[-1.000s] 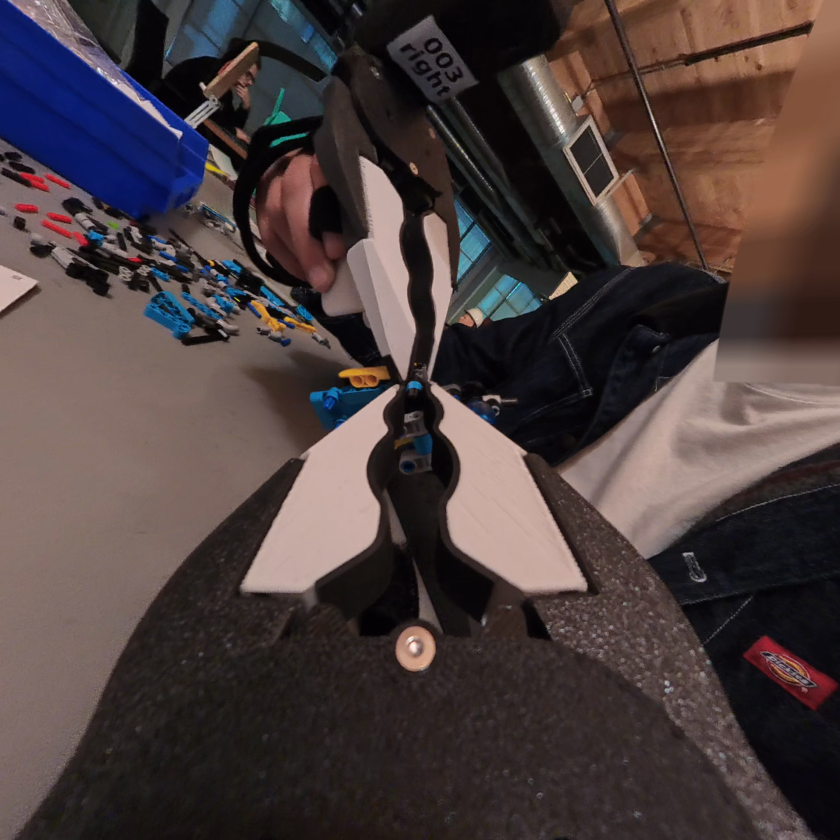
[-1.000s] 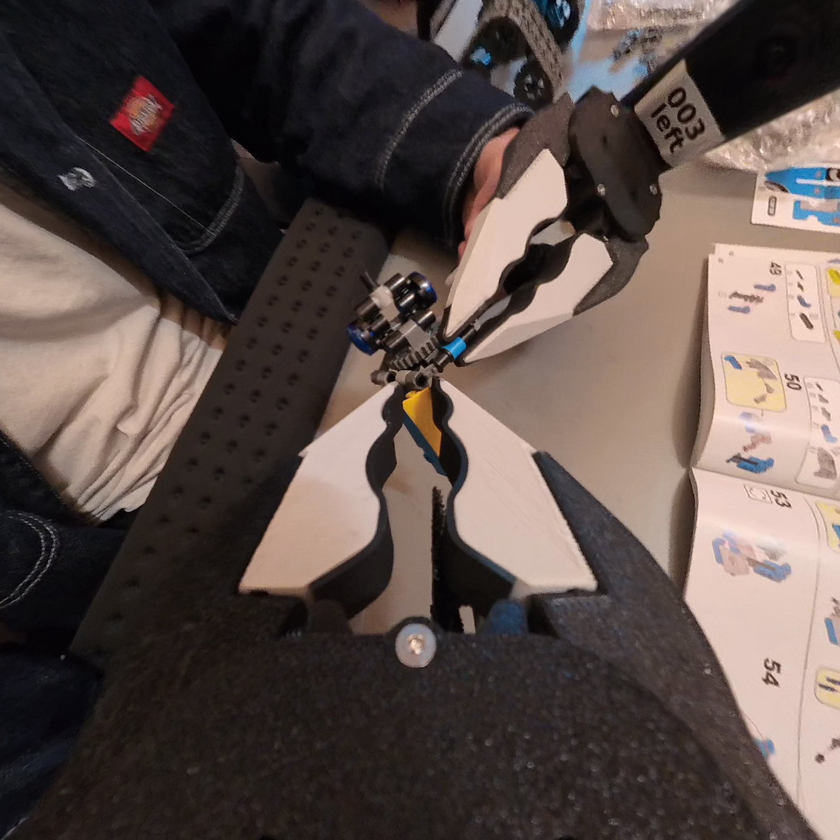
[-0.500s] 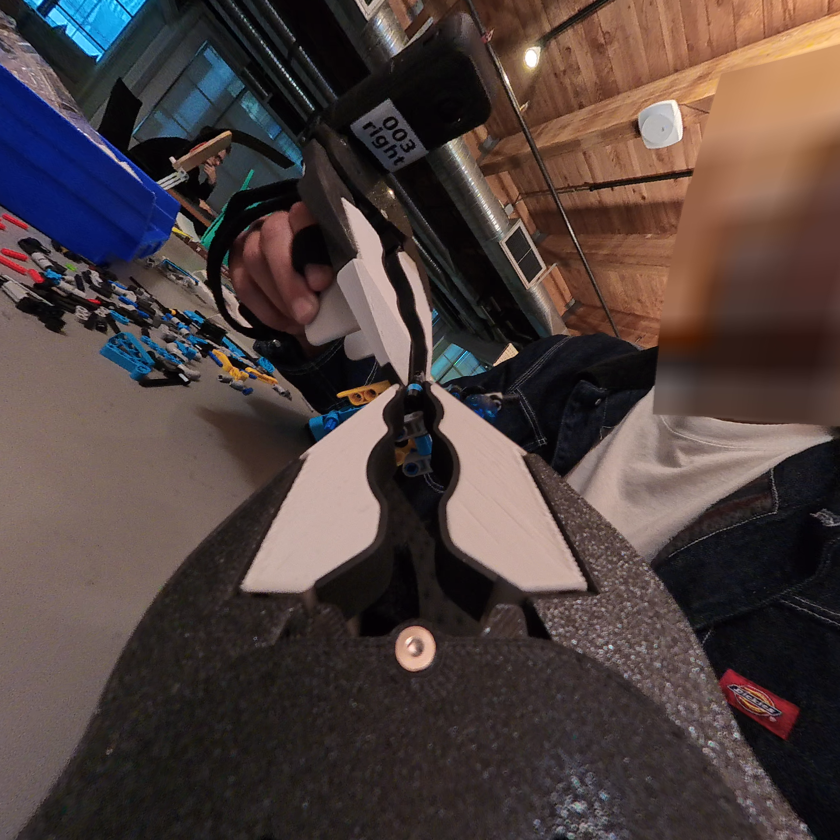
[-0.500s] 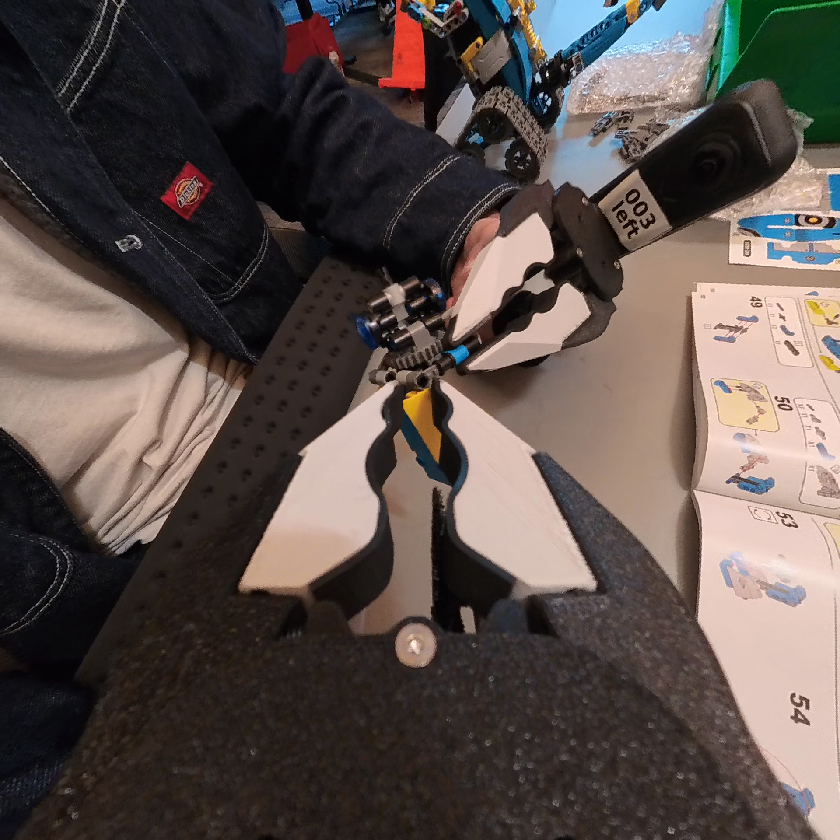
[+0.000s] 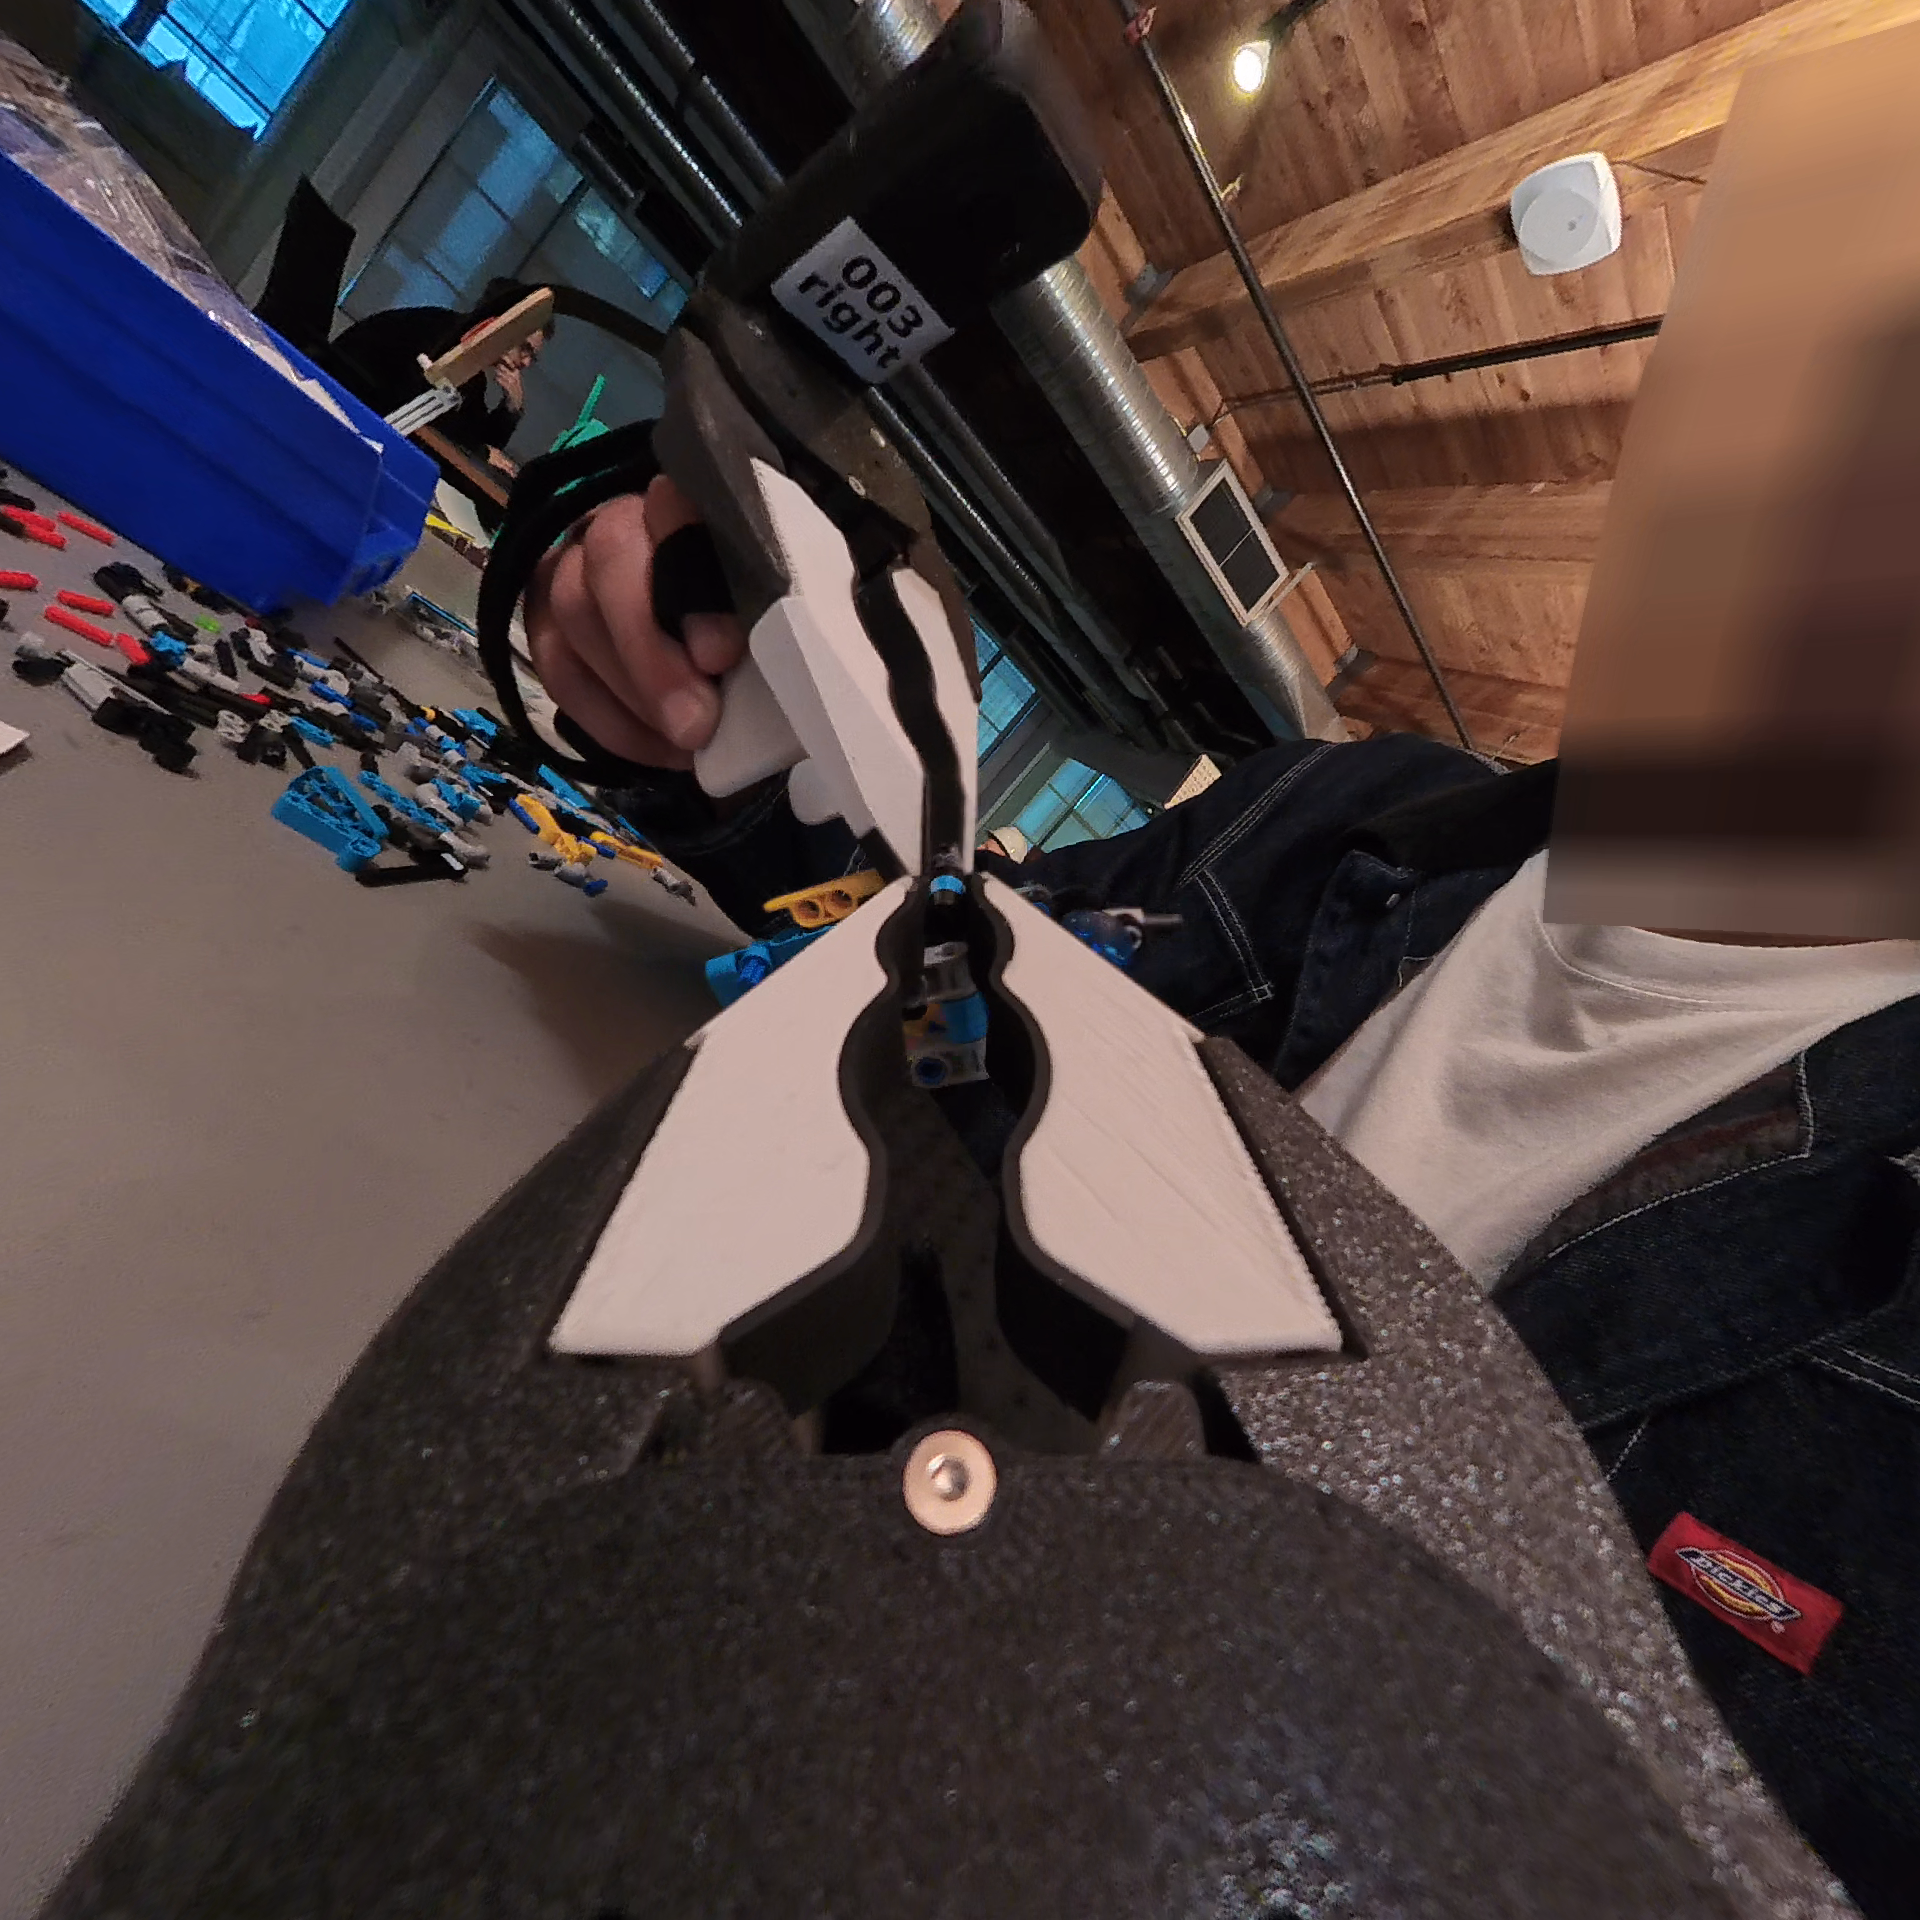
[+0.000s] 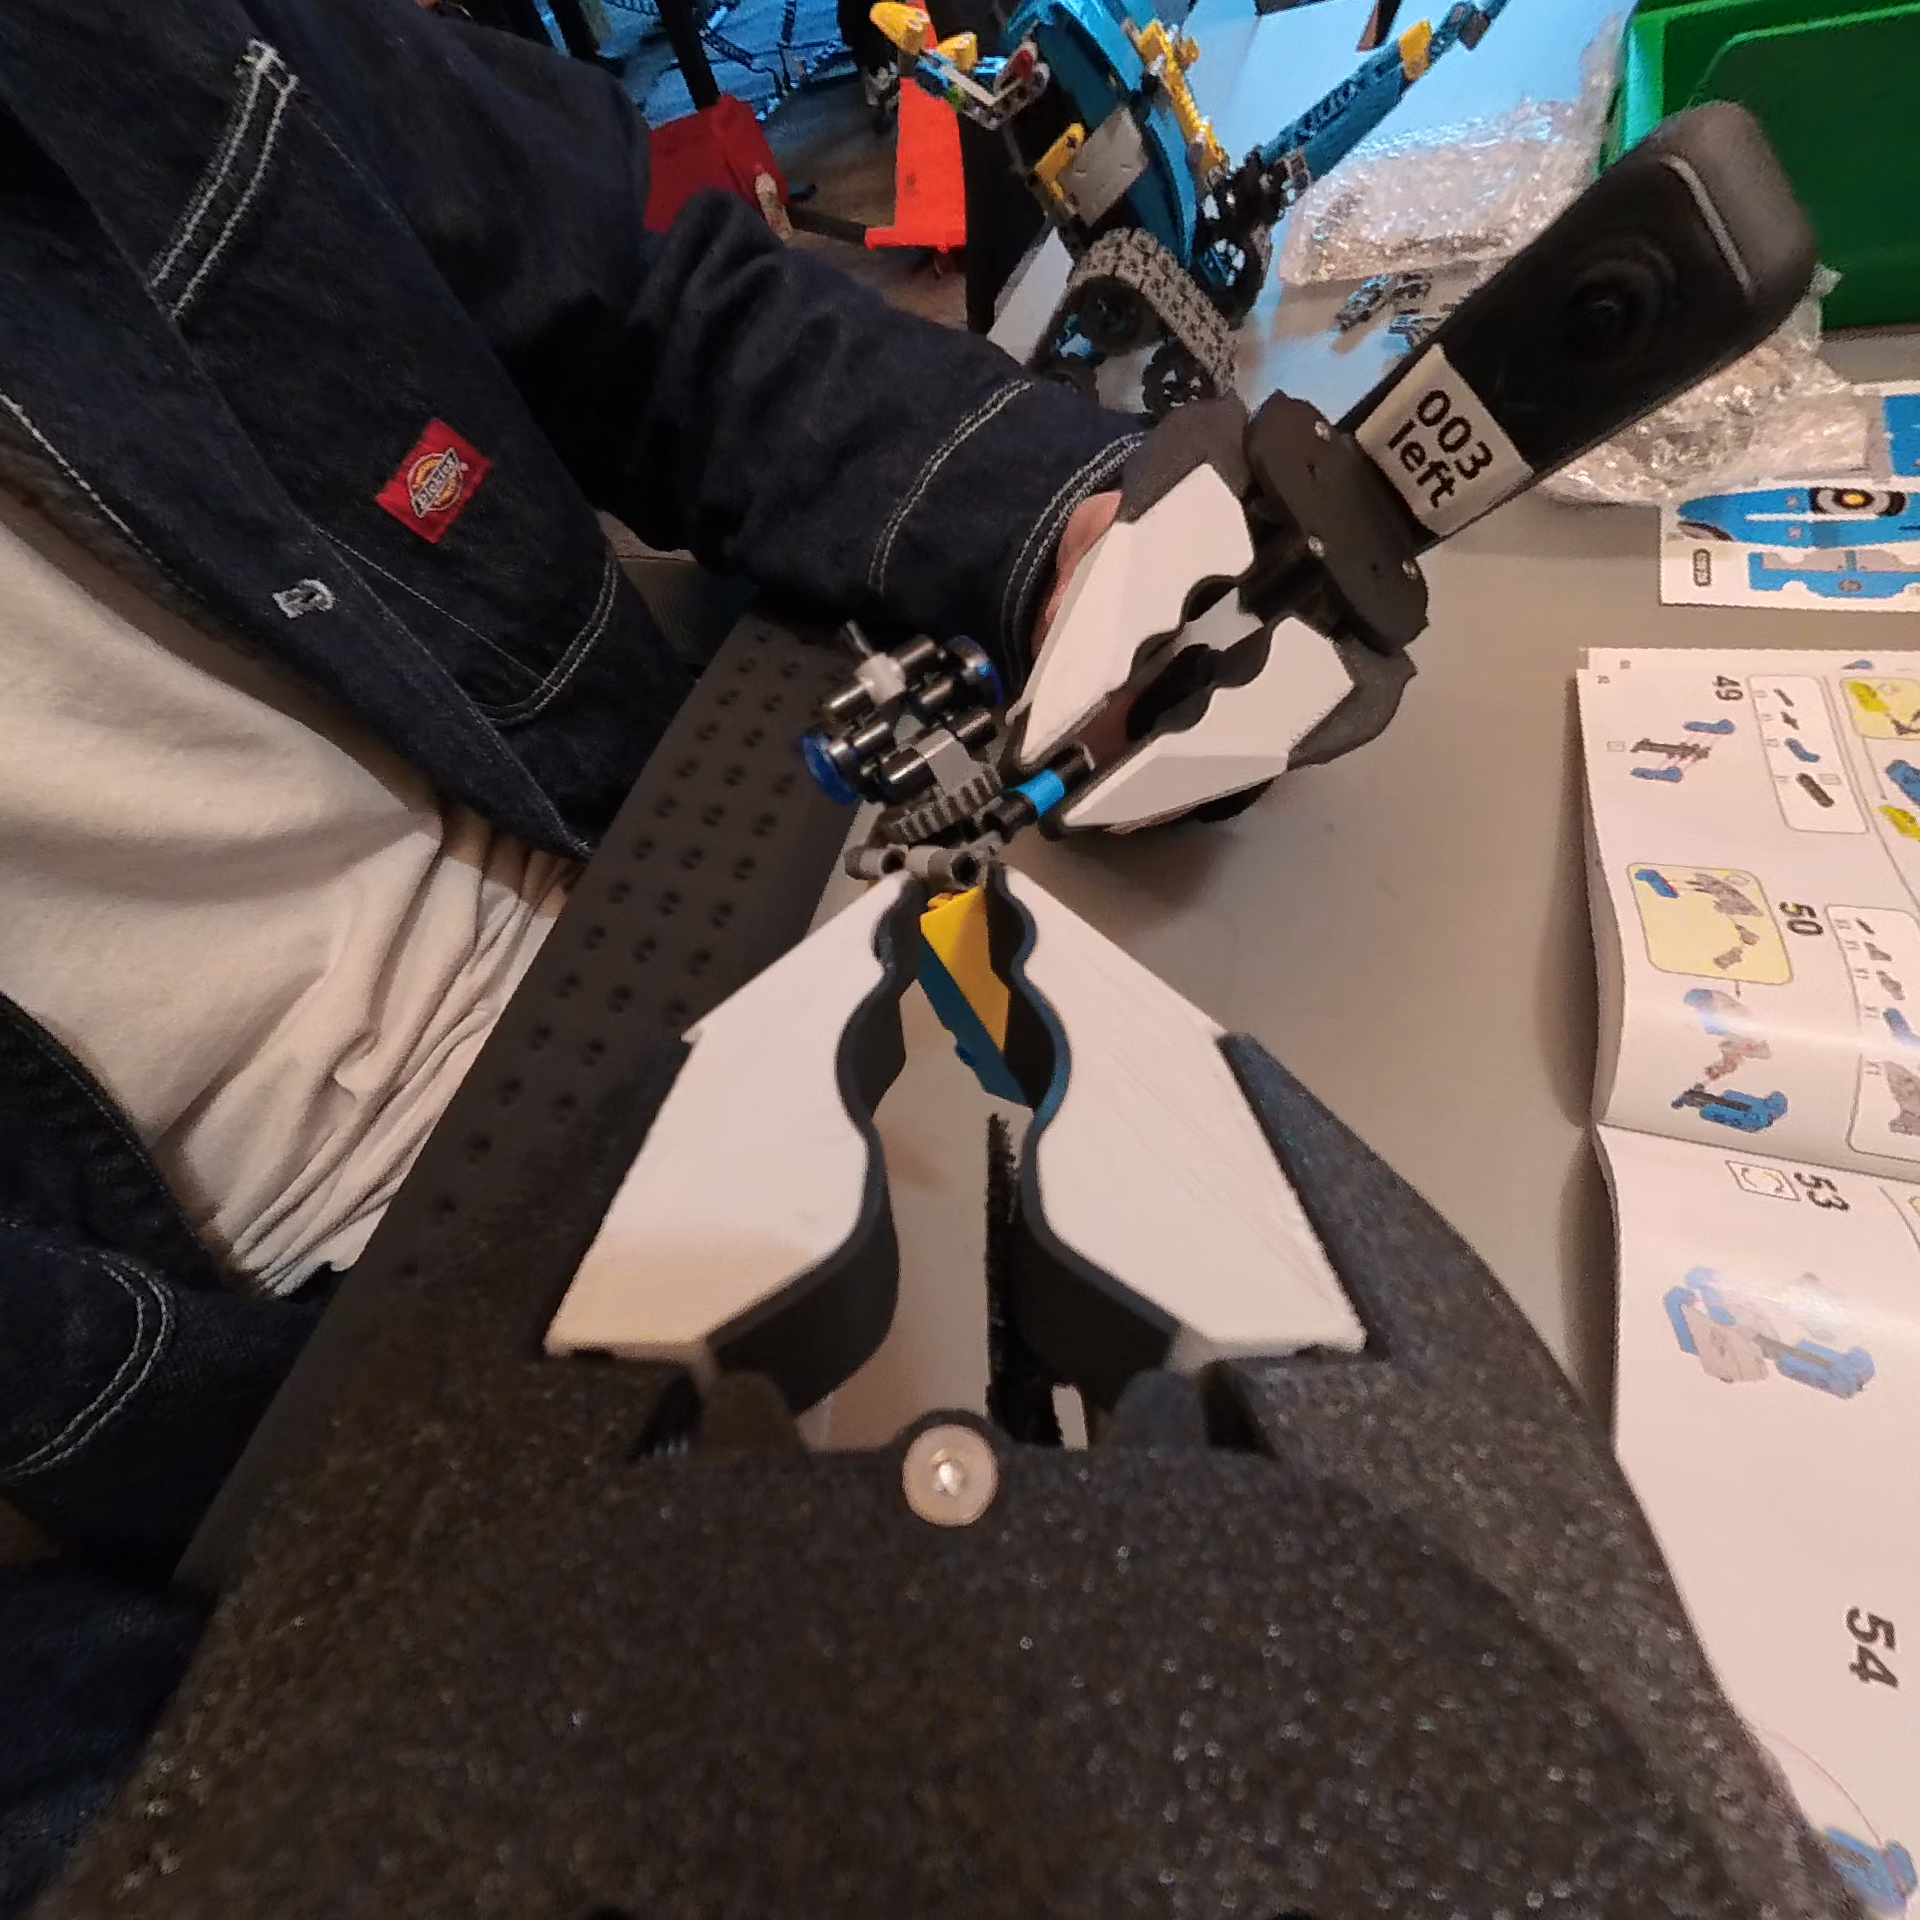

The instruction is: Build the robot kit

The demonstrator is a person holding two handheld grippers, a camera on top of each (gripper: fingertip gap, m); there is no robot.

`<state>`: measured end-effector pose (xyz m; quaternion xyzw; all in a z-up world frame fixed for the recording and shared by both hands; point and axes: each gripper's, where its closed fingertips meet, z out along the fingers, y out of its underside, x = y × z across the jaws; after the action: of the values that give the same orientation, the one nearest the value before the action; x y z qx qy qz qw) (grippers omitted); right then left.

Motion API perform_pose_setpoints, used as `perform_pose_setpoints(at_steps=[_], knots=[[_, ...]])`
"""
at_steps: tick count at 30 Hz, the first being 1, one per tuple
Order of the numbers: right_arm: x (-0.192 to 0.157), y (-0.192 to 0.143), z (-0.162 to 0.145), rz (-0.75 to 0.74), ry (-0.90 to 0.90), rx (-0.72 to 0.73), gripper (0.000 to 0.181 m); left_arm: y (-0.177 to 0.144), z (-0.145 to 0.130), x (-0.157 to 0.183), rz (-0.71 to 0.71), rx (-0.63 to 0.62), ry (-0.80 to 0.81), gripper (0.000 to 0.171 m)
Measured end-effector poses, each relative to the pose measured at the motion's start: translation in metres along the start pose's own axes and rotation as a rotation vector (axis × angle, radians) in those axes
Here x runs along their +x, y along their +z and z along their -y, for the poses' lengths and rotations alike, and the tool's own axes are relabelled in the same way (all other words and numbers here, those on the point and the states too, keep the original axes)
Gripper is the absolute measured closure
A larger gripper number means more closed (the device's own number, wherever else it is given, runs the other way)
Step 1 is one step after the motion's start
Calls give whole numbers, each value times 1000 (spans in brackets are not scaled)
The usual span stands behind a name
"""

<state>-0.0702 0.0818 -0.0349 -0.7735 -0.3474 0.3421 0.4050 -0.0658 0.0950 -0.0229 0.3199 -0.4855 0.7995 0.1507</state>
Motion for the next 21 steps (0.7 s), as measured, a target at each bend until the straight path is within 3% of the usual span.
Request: perform_pose_setpoints(at_steps=[5, 13, 21], knots=[[1, 0, -3, -54, -46, -54, 169, 1, -3, -3, 2, -18, -49, 165], [-2, 2, -13, 37, 30, -55, 169, 3, -12, -10, 15, -39, -107, 166], [2, 3, -14, 17, 11, -57, 170, 2, -9, -13, 28, -23, -116, 165]])
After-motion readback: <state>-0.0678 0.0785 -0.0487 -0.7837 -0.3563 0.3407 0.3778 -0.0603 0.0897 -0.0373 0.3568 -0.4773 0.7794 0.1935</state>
